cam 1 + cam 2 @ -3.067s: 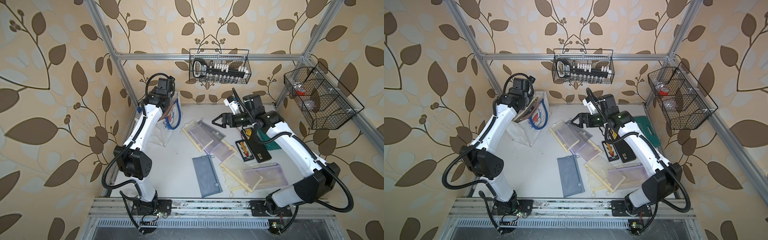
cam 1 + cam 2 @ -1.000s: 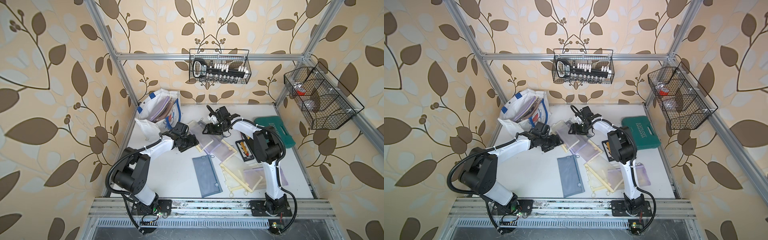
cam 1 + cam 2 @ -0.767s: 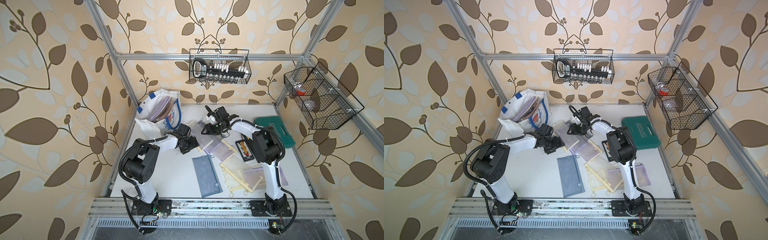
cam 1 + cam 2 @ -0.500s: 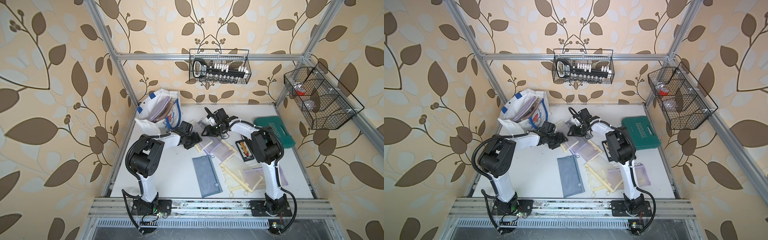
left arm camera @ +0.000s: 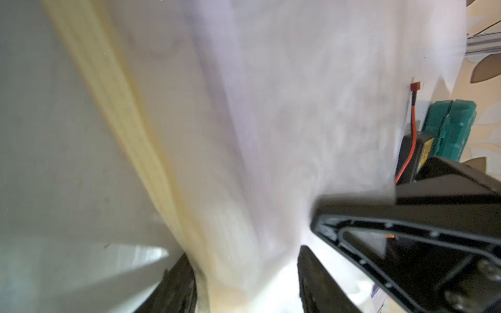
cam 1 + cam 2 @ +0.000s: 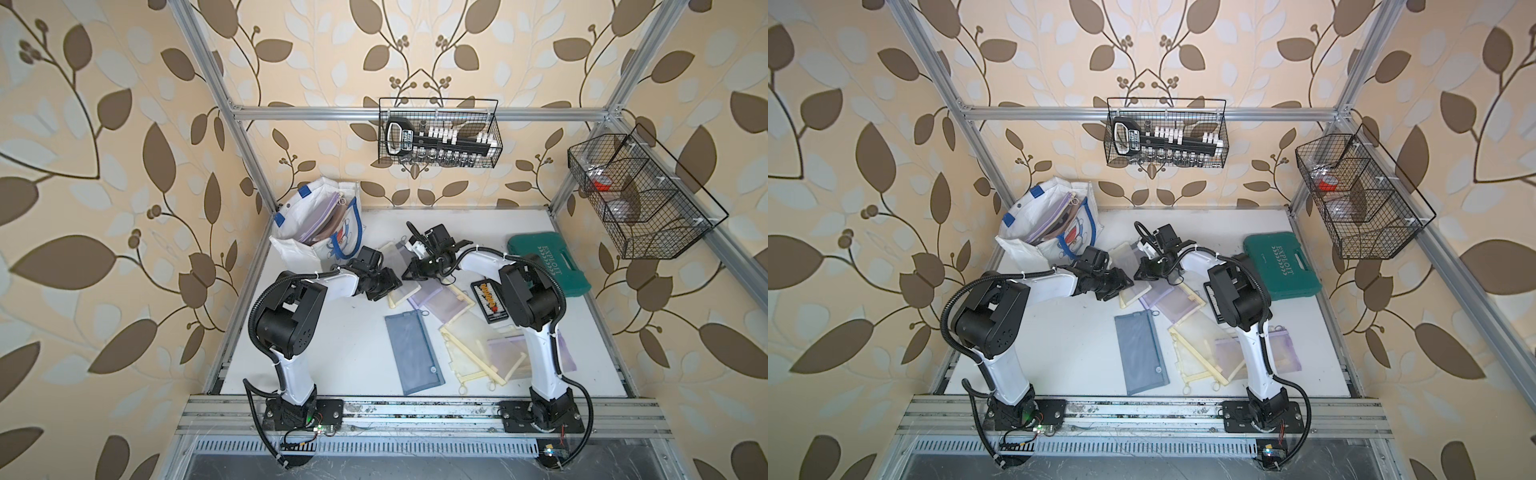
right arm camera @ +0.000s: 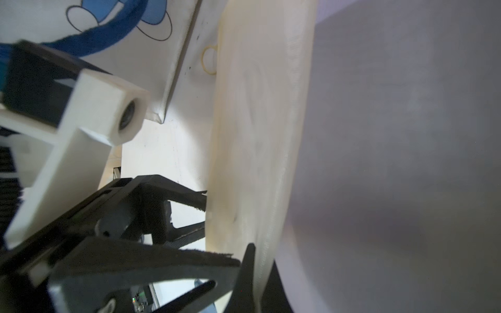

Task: Put the pencil pouch into the canvas bag
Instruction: Pick up the pencil pouch.

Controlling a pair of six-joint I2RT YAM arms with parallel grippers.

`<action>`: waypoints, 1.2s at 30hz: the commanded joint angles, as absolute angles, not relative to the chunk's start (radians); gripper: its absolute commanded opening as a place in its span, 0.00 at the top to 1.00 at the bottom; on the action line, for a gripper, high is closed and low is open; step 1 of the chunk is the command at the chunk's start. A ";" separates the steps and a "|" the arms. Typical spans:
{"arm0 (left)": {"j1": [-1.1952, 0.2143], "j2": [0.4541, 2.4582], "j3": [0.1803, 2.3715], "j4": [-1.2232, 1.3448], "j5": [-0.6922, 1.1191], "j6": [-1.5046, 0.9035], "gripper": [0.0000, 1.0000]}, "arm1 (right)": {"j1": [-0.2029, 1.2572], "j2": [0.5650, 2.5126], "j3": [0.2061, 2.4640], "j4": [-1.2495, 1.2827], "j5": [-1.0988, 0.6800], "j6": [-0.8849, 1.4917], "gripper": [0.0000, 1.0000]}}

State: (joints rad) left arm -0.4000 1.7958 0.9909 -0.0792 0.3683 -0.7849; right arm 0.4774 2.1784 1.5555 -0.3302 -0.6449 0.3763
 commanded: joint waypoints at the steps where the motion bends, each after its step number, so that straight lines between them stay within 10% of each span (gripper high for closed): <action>1: -0.407 1.671 0.986 -0.176 0.415 -0.765 0.39 | 0.476 2.062 1.507 -0.301 -0.703 0.350 1.00; 15: -0.394 1.173 0.826 -0.007 0.552 -0.956 0.10 | 0.474 1.599 1.346 -0.320 -0.821 0.381 1.00; 36: -0.394 1.104 0.813 0.479 0.589 -1.223 0.21 | 0.515 1.361 1.190 -0.010 -0.973 0.564 1.00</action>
